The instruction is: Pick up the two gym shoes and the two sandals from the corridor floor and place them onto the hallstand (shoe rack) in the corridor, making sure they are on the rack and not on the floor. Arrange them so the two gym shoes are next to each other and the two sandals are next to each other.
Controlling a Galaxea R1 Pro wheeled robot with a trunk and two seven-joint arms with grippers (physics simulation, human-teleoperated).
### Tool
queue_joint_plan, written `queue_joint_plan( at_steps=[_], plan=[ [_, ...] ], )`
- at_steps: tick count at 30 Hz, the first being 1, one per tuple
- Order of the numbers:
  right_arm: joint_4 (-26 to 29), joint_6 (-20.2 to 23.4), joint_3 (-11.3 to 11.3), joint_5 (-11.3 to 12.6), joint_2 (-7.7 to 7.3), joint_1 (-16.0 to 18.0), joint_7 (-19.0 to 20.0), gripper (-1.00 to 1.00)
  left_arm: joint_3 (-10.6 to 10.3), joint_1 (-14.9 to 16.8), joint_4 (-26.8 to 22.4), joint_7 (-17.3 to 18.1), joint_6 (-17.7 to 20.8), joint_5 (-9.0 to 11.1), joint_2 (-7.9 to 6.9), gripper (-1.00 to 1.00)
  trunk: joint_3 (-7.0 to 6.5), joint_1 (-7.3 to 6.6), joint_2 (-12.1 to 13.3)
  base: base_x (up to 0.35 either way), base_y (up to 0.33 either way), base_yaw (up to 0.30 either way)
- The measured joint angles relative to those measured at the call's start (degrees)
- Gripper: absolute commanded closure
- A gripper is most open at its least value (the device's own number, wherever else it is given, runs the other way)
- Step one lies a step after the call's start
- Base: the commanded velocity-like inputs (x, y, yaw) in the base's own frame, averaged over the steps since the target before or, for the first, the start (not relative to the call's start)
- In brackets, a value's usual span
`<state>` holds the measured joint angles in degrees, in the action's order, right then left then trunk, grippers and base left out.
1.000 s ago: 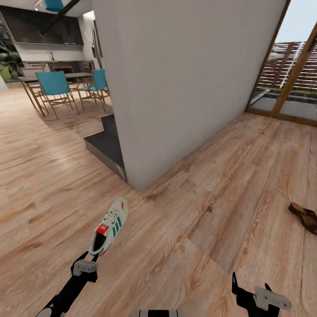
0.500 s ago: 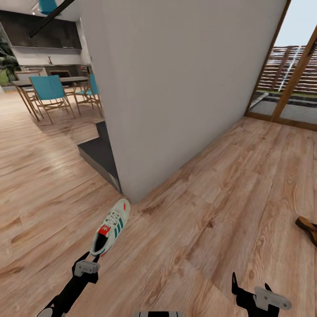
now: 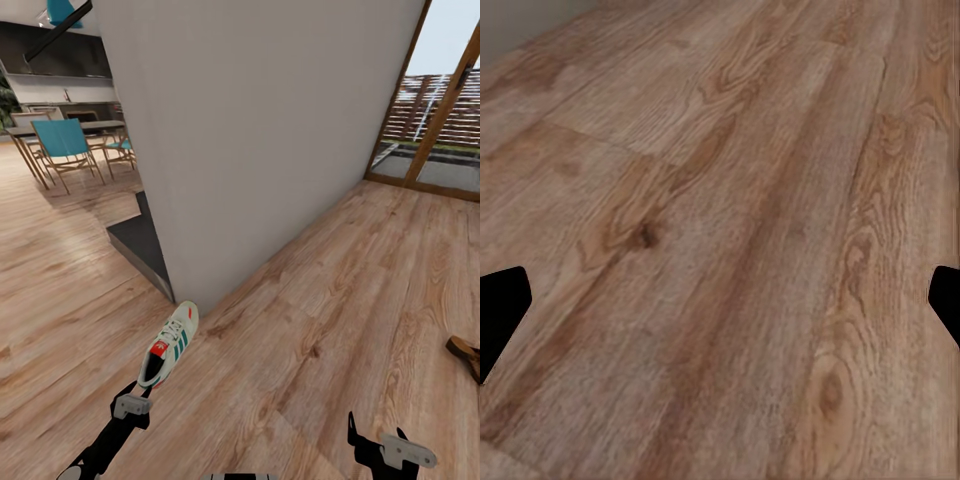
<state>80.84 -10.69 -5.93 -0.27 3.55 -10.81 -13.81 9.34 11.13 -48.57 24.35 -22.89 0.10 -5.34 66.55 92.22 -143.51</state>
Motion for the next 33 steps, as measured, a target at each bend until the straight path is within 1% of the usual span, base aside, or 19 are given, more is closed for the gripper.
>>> queue_joint_plan(
  at_steps=[33],
  plan=[
    [0.00, 0.00, 0.16, 0.03, 0.02, 0.03, 0.00, -1.00, 0.09, 0.00, -0.05, -0.16, -0.09, 0.07, 0.04, 1.00, -1.08, 0.00, 0.00, 0.002, -0.001, -0.265]
  ],
)
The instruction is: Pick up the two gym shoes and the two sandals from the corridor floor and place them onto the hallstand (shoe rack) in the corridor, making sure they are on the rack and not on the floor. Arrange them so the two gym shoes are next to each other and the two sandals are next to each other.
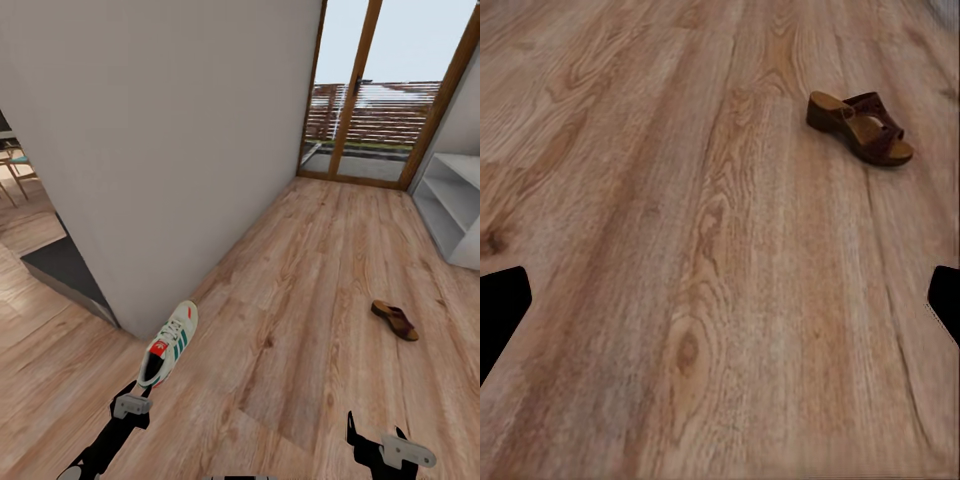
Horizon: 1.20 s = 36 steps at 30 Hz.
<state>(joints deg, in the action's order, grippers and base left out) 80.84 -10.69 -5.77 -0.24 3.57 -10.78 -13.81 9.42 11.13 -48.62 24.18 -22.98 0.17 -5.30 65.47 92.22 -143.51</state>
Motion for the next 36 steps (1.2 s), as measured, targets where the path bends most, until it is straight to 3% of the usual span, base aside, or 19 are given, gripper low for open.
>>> queue_joint_plan(
  at_steps=[7, 13, 18, 20, 22, 24, 29, 36],
  plan=[
    [-0.04, 0.00, 0.03, -0.03, 0.00, 0.00, 0.00, -1.00, 0.12, 0.00, 0.15, -0.53, -0.12, 0.32, 0.21, 1.00, -0.23, 0.00, 0.00, 0.000, 0.000, -0.271],
    [-0.68, 0.00, 0.47, -0.06, 0.00, 0.03, -0.05, -1.00, 0.57, 0.00, 0.43, -1.27, -0.74, 0.23, 2.40, 1.00, -0.43, 0.00, 0.00, 0.000, 0.000, -0.270],
    [-1.34, 0.02, 3.70, -1.17, 0.00, 0.05, -1.52, -1.00, 0.89, 0.00, 0.61, -2.35, -1.83, 0.30, 3.49, 1.00, -0.60, 0.00, 0.00, 0.000, 0.000, -0.270],
    [-2.94, -0.08, 6.29, -3.52, 0.07, 0.14, -3.87, -1.00, 0.95, 0.01, 0.67, -2.61, -2.14, 0.28, 3.76, 1.00, -0.67, 0.00, 0.00, 0.000, 0.000, -0.271],
    [-3.65, -0.12, 7.31, -4.42, 0.08, 0.31, -4.92, -1.00, 0.97, 0.01, 0.68, -2.67, -2.21, 0.28, 3.82, 1.00, -0.75, 0.00, 0.00, 0.000, 0.000, -0.262],
    [-5.94, -0.14, 10.57, -6.91, 0.07, 1.56, -9.03, -1.00, 0.91, 0.01, 0.70, -2.81, -2.39, 0.33, 3.88, 1.00, -0.81, 0.00, 0.00, 0.000, 0.000, -0.184],
    [-7.20, -0.18, 12.39, -8.12, 0.04, 2.38, -11.53, -1.00, 0.78, 0.01, 0.70, -2.82, -2.48, 0.34, 3.90, 1.00, -0.87, 0.00, 0.00, 0.000, 0.000, -0.107],
    [-7.73, -0.20, 13.17, -8.58, -0.05, 2.73, -12.41, -1.00, 0.59, 0.00, 0.70, -2.86, -2.37, 0.07, 4.14, 1.00, -0.89, -0.01, 0.00, 0.027, -0.007, -0.025]
  ],
)
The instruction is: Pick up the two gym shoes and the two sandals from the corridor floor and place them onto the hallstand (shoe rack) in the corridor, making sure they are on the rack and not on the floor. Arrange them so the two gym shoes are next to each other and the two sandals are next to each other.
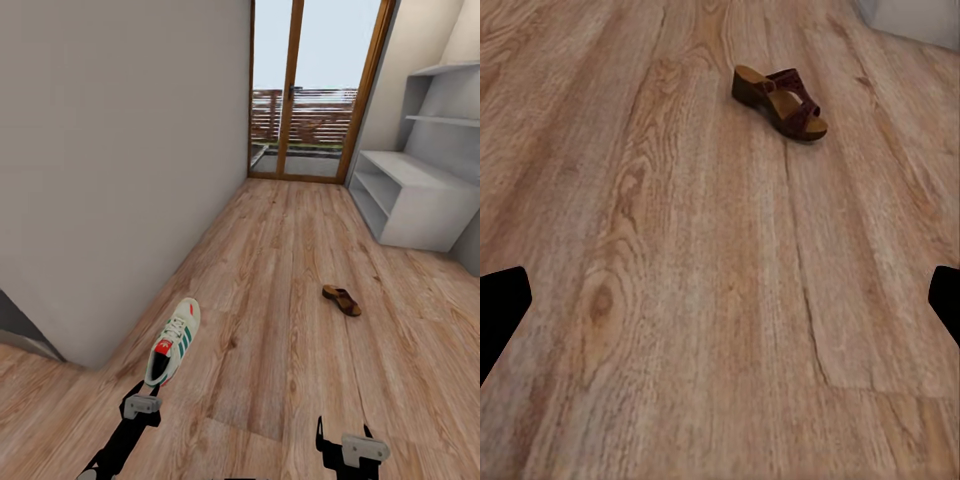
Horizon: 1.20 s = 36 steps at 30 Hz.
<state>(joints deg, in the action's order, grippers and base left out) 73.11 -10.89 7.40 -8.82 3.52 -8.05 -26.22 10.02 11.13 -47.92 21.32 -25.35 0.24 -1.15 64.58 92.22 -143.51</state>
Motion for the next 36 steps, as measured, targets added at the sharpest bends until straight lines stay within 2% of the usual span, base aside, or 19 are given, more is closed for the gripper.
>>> queue_joint_plan(
  at_steps=[26, 36],
  plan=[
    [1.11, 0.00, -0.67, 0.05, -0.42, -0.03, -0.26, -1.00, -0.06, 0.00, 0.01, 0.07, 0.07, -0.15, -0.07, 1.00, -0.01, -0.03, 0.00, 0.287, -0.082, -0.001],
    [1.13, -0.02, -0.74, 0.18, -0.45, -0.03, -0.34, -1.00, -0.03, -0.01, -0.01, 0.20, 0.10, -0.10, -0.23, 1.00, -0.01, -0.03, 0.00, 0.322, 0.092, 0.000]
  ],
)
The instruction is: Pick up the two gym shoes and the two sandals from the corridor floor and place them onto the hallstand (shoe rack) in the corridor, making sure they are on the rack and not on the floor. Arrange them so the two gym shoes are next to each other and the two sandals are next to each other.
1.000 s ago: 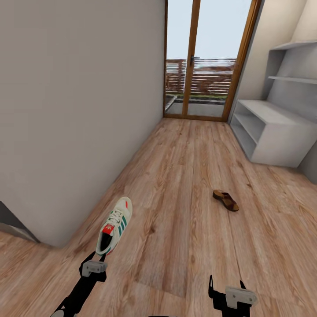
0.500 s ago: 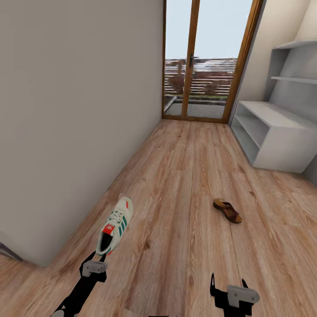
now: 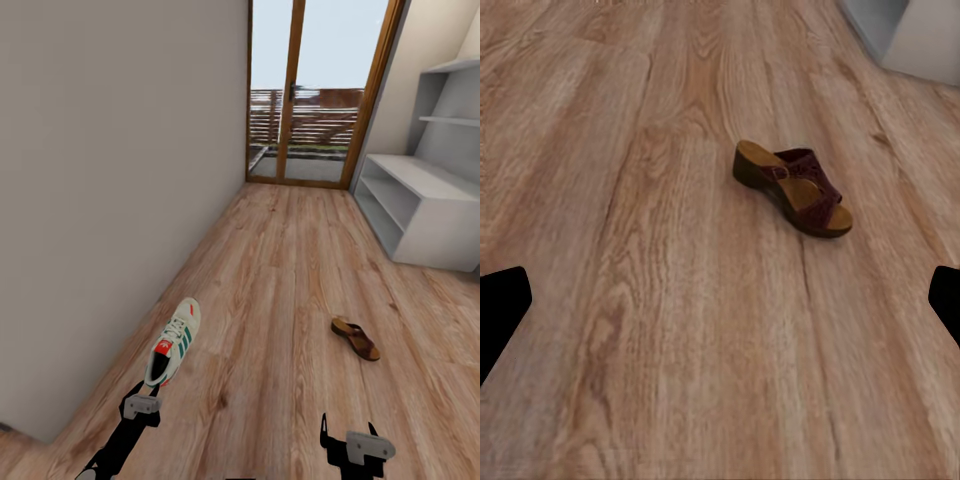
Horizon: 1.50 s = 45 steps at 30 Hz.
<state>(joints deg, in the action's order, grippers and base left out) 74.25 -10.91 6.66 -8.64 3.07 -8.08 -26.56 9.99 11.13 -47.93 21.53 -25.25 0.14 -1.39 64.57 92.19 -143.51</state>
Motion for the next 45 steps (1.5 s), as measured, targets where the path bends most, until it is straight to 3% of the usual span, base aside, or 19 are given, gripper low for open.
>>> queue_joint_plan(
  at_steps=[25, 45],
  plan=[
    [0.07, -0.08, 0.06, 0.01, 0.08, 0.00, -0.28, -1.00, -0.15, 0.00, 0.01, 0.40, 0.08, -0.26, -0.13, 1.00, 0.00, 0.00, 0.00, 0.322, 0.061, -0.002],
    [-0.06, -0.08, 0.07, 0.00, 0.09, -0.01, -0.35, -1.00, -0.15, 0.01, 0.02, 0.40, 0.07, -0.26, -0.22, 1.00, 0.00, 0.00, 0.00, 0.325, 0.002, -0.150]
  ],
)
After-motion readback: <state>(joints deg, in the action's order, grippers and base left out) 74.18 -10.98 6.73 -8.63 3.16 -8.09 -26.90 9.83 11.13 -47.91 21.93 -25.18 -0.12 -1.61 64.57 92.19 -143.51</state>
